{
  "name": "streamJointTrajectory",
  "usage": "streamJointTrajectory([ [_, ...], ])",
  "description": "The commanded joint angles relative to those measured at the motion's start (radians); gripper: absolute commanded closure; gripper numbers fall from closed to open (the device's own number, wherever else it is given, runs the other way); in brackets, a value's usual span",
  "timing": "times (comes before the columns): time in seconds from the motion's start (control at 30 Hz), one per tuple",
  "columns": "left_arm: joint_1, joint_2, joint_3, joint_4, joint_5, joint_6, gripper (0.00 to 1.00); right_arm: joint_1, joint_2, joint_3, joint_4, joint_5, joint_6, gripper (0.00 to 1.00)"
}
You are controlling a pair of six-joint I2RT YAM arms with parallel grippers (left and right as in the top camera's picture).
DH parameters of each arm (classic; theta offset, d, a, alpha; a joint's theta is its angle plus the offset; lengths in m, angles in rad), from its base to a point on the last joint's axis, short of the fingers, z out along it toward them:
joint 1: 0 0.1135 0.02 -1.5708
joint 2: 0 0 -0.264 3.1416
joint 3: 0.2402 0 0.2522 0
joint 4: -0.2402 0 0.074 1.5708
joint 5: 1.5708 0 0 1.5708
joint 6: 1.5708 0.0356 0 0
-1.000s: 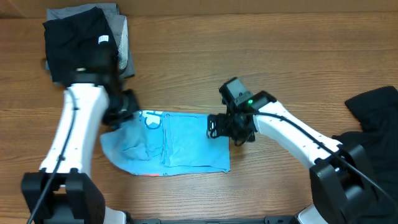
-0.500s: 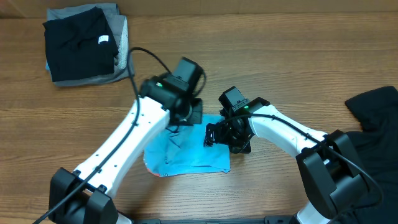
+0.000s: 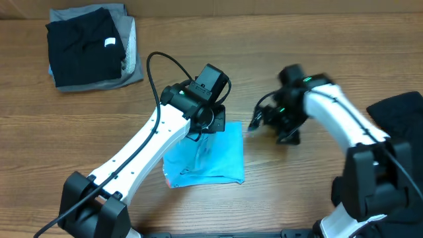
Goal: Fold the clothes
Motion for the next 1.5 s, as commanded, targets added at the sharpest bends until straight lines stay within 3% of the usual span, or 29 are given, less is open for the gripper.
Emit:
streamJointTrajectory([
  [0.0, -0.021, 0.040, 0.026, 0.035, 0.029, -0.015, 0.93, -0.130, -0.005, 0.097, -0.049, 0.002, -0.122, 0.00],
  [0.37, -0.074, 0.184, 0.026, 0.122, 0.197, -0.015, 0.92, -0.330, -0.005, 0.153, -0.110, 0.001, -0.196, 0.00],
  [0.53, -0.110, 0.193, 0.028, 0.151, 0.261, 0.021, 0.81, -0.335, -0.005, 0.153, -0.109, 0.001, -0.196, 0.00],
  [0.57, -0.117, 0.193, 0.031, 0.160, 0.283, 0.043, 0.72, -0.335, -0.005, 0.153, -0.108, 0.001, -0.195, 0.00],
  [0.67, -0.141, 0.192, 0.050, 0.178, 0.370, 0.134, 0.15, -0.335, -0.005, 0.153, -0.099, -0.017, -0.195, 0.00],
  [0.7, -0.146, 0.192, 0.061, 0.174, 0.378, 0.152, 0.04, -0.335, -0.005, 0.153, -0.097, -0.034, -0.196, 0.00],
  [0.73, -0.150, 0.192, 0.074, 0.161, 0.378, 0.162, 0.01, -0.335, -0.005, 0.153, -0.095, -0.047, -0.196, 0.00],
  [0.93, -0.109, 0.189, 0.268, -0.035, 0.336, 0.224, 0.00, -0.335, -0.005, 0.153, -0.095, -0.060, -0.196, 0.00],
  [1.1, 0.000, 0.184, 0.474, -0.340, 0.101, 0.207, 0.00, -0.335, -0.005, 0.153, -0.102, -0.058, -0.222, 0.00],
  [1.2, 0.115, 0.185, 0.485, -0.488, 0.060, 0.182, 0.00, -0.335, -0.005, 0.153, -0.102, -0.058, -0.230, 0.00],
  [1.33, 0.232, 0.185, 0.424, -0.505, 0.080, 0.217, 0.00, -0.335, -0.005, 0.153, -0.098, -0.058, -0.244, 0.00],
  [1.47, 0.295, 0.185, 0.314, -0.443, 0.261, 0.364, 0.00, -0.335, -0.005, 0.153, -0.089, -0.058, -0.244, 0.00],
])
